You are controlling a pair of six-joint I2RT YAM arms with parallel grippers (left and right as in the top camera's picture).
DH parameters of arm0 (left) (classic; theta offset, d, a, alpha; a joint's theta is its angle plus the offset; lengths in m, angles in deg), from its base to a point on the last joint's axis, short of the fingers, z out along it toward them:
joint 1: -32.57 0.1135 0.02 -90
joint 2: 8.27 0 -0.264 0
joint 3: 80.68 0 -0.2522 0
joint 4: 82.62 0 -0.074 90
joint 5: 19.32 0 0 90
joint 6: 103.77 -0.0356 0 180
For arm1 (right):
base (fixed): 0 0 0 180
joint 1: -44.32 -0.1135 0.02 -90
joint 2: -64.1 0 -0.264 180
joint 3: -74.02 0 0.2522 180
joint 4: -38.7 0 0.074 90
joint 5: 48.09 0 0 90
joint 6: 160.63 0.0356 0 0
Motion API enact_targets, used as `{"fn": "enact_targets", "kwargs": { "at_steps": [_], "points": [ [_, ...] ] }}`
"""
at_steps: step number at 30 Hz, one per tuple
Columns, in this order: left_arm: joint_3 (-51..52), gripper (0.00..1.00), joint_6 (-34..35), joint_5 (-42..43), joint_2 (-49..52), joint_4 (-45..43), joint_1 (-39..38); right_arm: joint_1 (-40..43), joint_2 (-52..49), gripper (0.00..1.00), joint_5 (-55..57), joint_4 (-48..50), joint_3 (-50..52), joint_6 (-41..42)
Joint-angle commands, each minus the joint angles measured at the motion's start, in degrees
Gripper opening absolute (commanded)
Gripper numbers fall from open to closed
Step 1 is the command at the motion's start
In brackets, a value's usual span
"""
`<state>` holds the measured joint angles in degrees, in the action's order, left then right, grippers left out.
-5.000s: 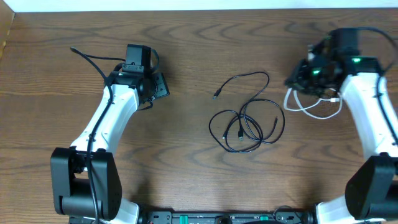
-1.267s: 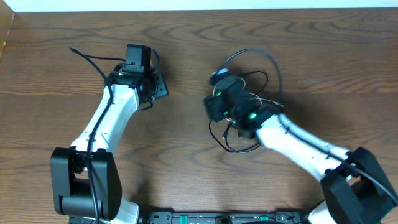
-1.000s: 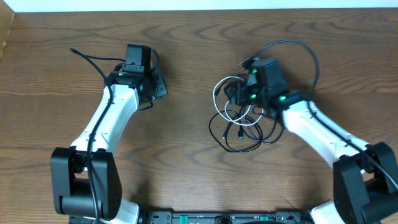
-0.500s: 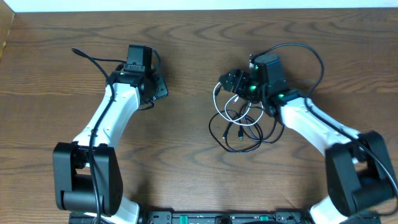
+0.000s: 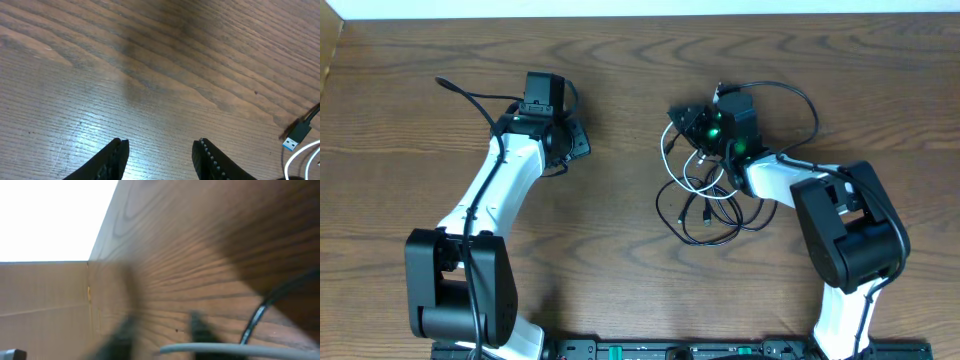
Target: Untangle cables
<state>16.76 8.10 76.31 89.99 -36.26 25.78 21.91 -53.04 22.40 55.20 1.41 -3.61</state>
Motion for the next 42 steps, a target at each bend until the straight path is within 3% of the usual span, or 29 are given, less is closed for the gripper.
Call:
{"fn": "enact_targets", "kwargs": {
  "at_steps": [1,9,14,22,30,42],
  "points": [
    [0.5,0.47,-0.1,-0.7,0.6,-0.1,0.2,-0.2,-0.7,0.01,-2.8,0.3,-0.4,-1.1],
    [0.5,0.47,-0.1,-0.7,0.6,-0.1,0.2,-0.1,1.0,0.01,-15.0,5.0,-0.4,-13.0],
    [0.5,0.48,-0.1,-0.7,0.6,-0.1,0.2,-0.3,8.6,0.01,-16.9,2.4,-0.4,-20.9],
    [0.5,0.48,-0.1,-0.7,0.6,-0.1,0.2,0.3,28.8,0.01,-9.9,-17.9,-0.5,-36.9],
    [0.5,0.48,-0.1,-0.7,0.6,-0.1,0.2,7.3,45.3,0.01,-6.1,-34.9,-1.2,-38.8],
    [0.5,0.48,-0.1,-0.7,0.6,-0.1,0.2,25.8,50.1,0.01,-6.0,-57.9,-17.3,-44.7]
  ]
}}
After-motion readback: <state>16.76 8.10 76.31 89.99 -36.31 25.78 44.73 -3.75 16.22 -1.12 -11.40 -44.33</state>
